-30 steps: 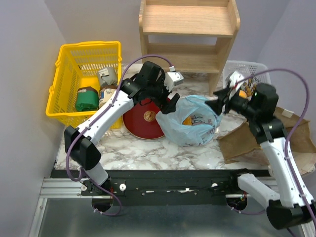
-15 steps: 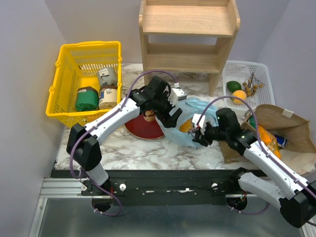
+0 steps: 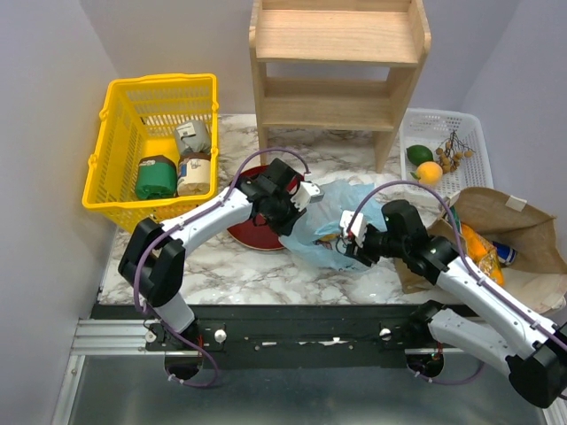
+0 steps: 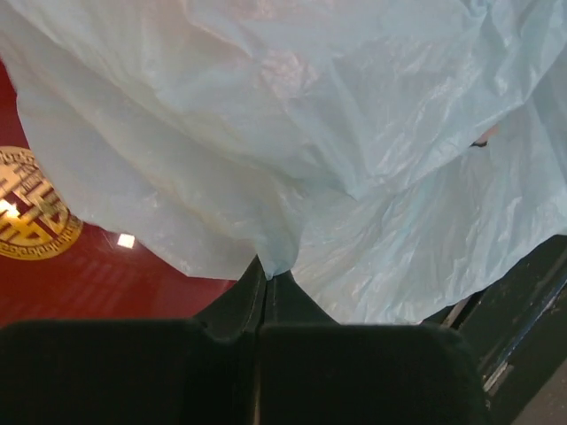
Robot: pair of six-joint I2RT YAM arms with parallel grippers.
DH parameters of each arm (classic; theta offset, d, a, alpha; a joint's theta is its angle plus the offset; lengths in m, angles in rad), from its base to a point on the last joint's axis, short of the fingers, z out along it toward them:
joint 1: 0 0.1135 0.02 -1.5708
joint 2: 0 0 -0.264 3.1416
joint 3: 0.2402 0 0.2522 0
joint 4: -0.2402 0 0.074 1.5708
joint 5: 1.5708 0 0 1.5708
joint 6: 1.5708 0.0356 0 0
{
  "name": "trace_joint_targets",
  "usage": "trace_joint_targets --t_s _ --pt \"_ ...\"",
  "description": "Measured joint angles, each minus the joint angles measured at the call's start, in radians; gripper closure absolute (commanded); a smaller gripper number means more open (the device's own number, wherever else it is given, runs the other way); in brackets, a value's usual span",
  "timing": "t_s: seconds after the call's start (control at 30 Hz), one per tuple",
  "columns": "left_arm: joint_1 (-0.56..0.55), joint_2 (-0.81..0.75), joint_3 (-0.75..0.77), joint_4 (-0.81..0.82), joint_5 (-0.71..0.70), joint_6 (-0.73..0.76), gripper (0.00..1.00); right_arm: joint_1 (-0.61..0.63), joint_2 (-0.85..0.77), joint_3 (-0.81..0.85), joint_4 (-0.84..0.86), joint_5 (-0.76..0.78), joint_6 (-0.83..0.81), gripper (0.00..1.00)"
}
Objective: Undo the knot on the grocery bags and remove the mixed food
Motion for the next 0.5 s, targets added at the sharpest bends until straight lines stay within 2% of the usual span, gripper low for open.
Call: trace_joint_targets --t_s 0.07,0.2,0.5 --pt "0.0 -0.017 -0.033 0.002 -0.006 -0.001 1.0 -0.014 0.012 0.024 0.006 0.013 0.008 0.57" --pt "0.0 -0.027 -0.06 0.011 -0.015 -0.004 1.0 -0.02 0.064 0.084 0.037 0.001 -0.006 0.7" --pt "0.008 -0.026 0.009 0.015 -0.014 -0.037 1.0 -0.016 0.202 0.095 0.03 -0.033 -0.198 0.72"
